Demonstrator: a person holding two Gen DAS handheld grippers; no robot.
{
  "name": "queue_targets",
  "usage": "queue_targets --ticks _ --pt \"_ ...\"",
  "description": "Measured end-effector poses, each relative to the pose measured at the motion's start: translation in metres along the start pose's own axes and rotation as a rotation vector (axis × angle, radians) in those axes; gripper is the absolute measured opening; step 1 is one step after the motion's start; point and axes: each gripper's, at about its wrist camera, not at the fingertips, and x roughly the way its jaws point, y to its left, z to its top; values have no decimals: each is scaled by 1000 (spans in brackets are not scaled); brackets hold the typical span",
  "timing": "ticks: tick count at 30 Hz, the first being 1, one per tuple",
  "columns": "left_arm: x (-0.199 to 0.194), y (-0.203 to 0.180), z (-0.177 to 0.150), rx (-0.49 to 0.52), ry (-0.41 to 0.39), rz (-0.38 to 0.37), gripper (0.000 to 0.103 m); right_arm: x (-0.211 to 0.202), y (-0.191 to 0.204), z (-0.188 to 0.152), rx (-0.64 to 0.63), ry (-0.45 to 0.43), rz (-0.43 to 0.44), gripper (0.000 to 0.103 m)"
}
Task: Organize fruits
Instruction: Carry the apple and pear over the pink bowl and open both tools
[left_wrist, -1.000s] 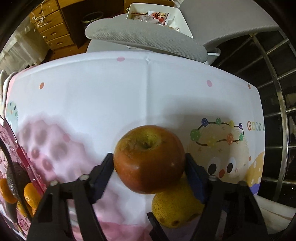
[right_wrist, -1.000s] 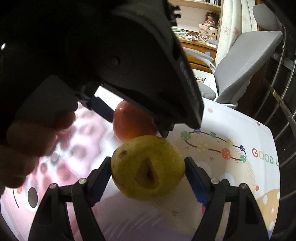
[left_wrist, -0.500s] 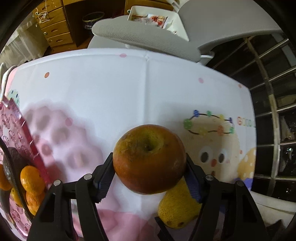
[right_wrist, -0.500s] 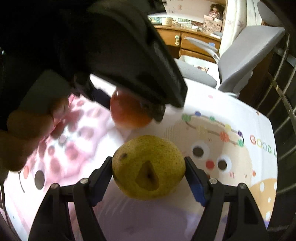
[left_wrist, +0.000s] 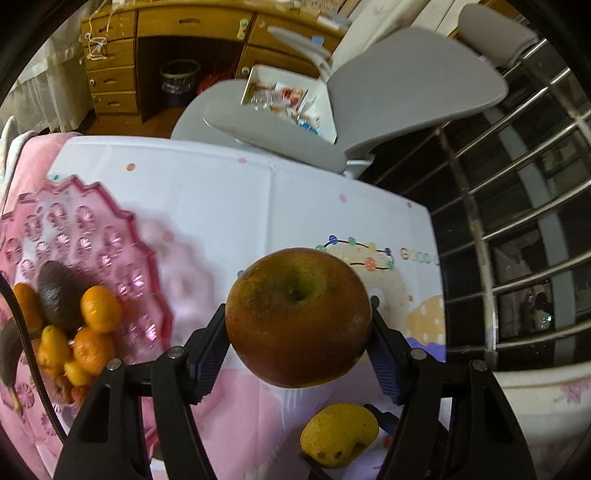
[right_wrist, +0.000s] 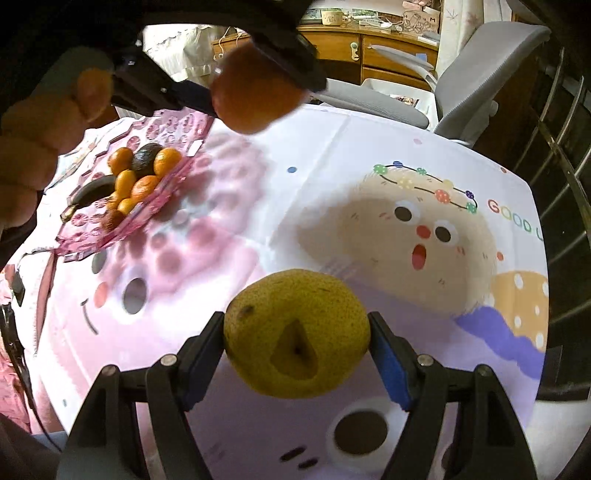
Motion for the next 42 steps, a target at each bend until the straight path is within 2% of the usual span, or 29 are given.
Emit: queue_targets --ticks 9,19,31,39,42 --pt "-67 37 -41 -1 -98 -58 68 -30 31 6 15 -25 27 76" --pt "-116 91 -77 -2 -147 -67 68 -50 67 21 93 -50 40 76" --pt "-143 156 -102 57 -88 -47 68 -50 103 56 247 -95 43 76" --pt "-140 191 -96 124 -55 -20 68 -31 129 82 305 -91 32 76" --pt "-133 201 -93 143 -20 -27 68 -20 135 90 337 -79 31 76"
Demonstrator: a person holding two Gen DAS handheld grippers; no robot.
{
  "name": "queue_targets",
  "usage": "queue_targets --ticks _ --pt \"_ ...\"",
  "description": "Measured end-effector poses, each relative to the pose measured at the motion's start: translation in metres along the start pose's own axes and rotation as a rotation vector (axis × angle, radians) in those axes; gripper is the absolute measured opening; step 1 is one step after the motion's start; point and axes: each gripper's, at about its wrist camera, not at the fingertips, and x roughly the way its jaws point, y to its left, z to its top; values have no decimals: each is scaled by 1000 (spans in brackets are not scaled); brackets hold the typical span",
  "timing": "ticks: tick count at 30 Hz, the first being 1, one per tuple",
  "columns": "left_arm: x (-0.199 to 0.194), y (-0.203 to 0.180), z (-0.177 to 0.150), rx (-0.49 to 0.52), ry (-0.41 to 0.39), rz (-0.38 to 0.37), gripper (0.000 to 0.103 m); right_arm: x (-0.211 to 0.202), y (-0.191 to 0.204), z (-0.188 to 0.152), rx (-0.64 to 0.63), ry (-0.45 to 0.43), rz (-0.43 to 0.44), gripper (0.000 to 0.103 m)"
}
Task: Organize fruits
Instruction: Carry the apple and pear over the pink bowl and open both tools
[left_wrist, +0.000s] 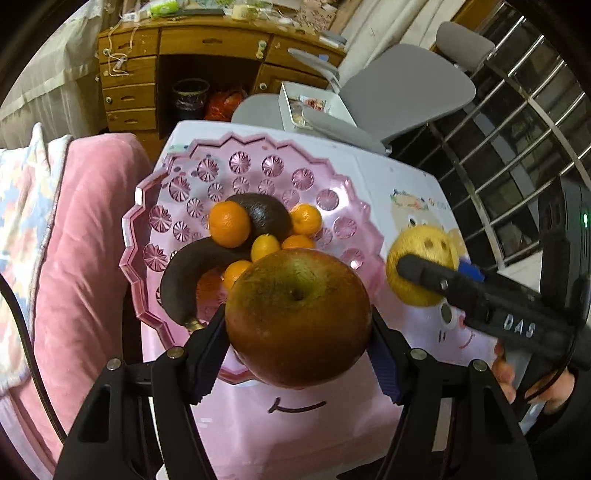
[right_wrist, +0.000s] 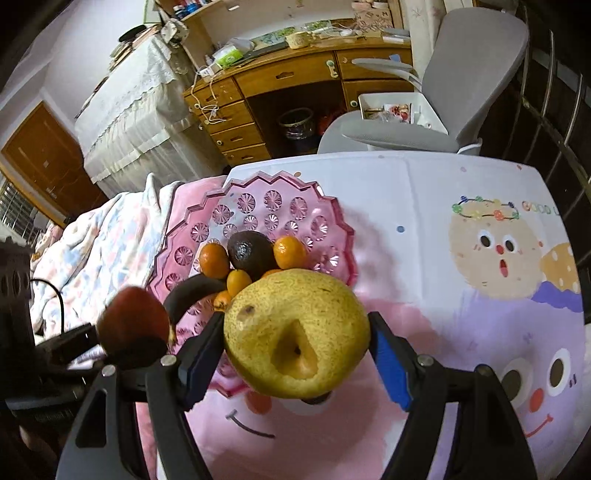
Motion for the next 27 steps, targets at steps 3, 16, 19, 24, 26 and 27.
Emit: queue_targets --ticks 3,16,19,24,26,27 --pt "6 7 1 26 22 -6 68 12 8 3 24 13 -18 76" --pt "34 25 4 55 109 -46 68 54 20 5 121 104 -77 76" --pt "39 28 5 60 127 -35 68 58 21 5 125 124 -98 76" --pt "38 36 6 21 127 -72 87 61 28 5 86 124 -140 76" --pt "30 34 10 32 90 -83 87 60 29 3 93 120 -144 76" --pt "27 33 12 36 81 -83 89 60 28 2 100 119 -140 76"
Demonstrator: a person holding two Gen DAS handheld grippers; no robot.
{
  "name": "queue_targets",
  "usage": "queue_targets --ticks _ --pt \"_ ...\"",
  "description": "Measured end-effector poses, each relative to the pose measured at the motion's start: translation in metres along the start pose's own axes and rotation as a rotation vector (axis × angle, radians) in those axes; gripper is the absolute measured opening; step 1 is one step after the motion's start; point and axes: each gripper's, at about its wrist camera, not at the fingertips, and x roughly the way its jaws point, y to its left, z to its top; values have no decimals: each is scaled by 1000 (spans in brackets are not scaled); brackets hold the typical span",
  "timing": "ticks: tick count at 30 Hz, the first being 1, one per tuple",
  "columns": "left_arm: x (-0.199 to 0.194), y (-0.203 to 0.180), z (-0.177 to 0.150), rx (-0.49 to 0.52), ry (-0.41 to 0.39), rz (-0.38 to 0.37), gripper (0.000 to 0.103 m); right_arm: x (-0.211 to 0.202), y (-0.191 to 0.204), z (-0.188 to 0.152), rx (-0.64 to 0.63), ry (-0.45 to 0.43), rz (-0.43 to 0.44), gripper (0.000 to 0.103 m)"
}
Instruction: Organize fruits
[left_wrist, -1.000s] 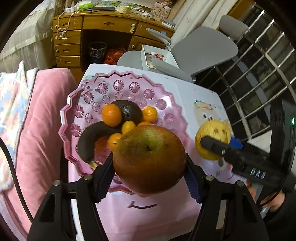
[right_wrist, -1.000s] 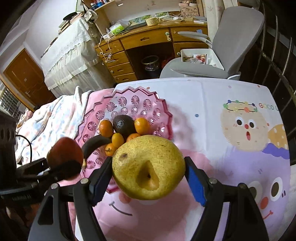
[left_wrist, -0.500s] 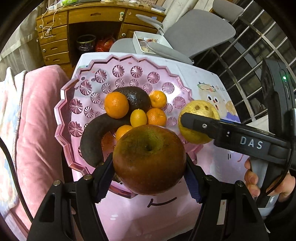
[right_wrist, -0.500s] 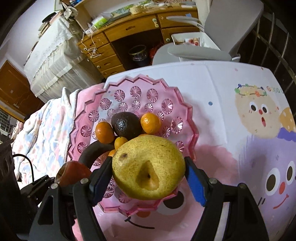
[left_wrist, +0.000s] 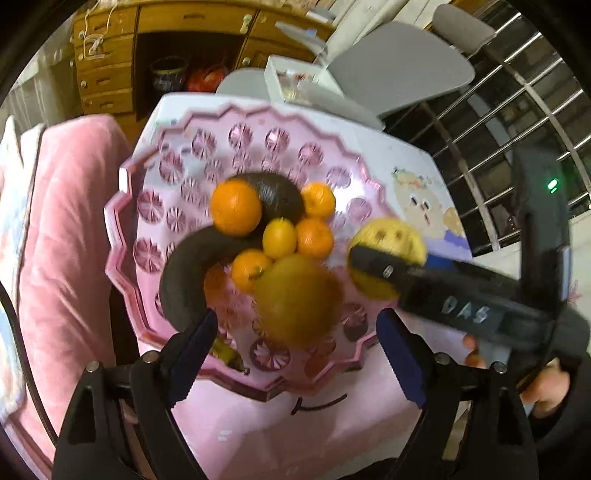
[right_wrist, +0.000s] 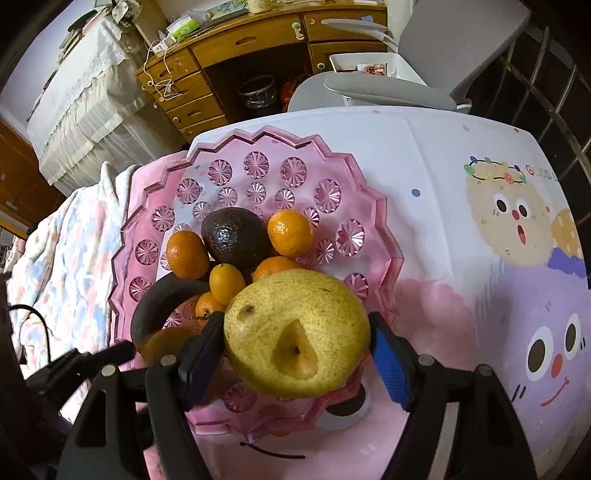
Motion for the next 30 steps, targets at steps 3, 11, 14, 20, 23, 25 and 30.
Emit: queue_targets --ticks 3,11,14,20,23,25,30 --pt "-5 -5 0 11 -8 3 89 -5 -3 -4 31 -33 16 77" --pt "-20 -11 -23 -14 -20 13 90 -40 -9 -18 21 -118 48 79" --pt "-25 -17 -37 -37 -30 28 90 -49 -19 -30 28 -124 69 79" --pt "-29 -41 -68 -80 -46 88 90 -65 -60 -70 59 -101 100 80" --pt "-35 -64 -90 -100 -74 117 90 -73 -86 -96 62 -74 106 80" --pt "-41 -84 -108 -121 -90 123 90 -80 -108 -116 66 -54 105 80" --pt "-47 -138 -154 -151 -98 158 90 -102 -158 -168 70 -18 113 80"
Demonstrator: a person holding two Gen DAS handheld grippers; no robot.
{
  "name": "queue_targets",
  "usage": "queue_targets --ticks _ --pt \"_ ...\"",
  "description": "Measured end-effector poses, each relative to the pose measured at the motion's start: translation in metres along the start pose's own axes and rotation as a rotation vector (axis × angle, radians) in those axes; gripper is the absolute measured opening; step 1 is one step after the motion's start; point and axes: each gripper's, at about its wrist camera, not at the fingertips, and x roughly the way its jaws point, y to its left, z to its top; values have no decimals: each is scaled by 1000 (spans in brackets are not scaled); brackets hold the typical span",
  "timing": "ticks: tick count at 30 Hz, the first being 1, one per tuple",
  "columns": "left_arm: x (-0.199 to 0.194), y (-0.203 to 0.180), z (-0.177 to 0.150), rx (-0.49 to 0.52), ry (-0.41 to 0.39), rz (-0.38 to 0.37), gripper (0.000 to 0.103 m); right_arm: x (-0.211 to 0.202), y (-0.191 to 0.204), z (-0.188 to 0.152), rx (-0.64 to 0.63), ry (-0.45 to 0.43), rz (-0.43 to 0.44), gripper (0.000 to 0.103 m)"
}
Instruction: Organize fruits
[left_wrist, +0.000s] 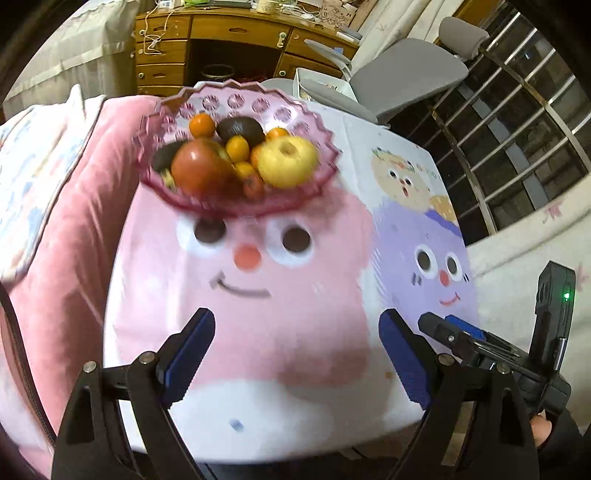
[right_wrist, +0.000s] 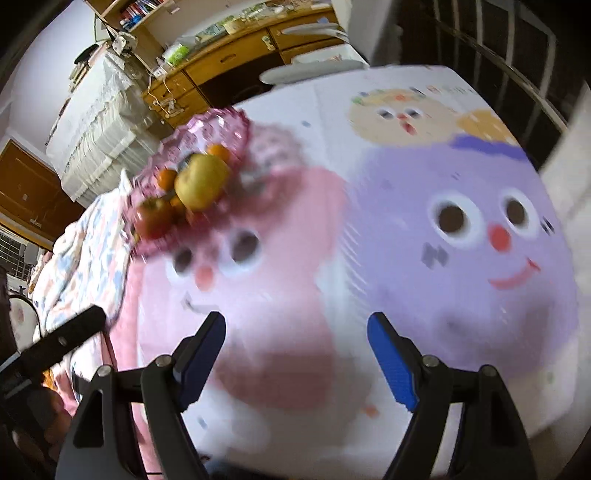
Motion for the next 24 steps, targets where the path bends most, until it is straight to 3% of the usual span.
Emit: queue_targets --ticks 3,7,9,16,24 --pt "-10 -23 -26 -2 9 6 90 -20 -23 -21 2 16 -4 80" --pt "-27 -52 -46 47 0 43 89 -50 -41 -40 -6 12 -13 92" --pt "-37 -64 -50 73 -20 80 90 -62 -42 -46 -17 7 -14 93" --pt "-78 -101 -50 177 -84 113 90 -111 -27 -54 -85 -3 -24 95" --pt "-121 -131 -54 182 -165 104 100 -171 -8 -59 -119 -39 19 97"
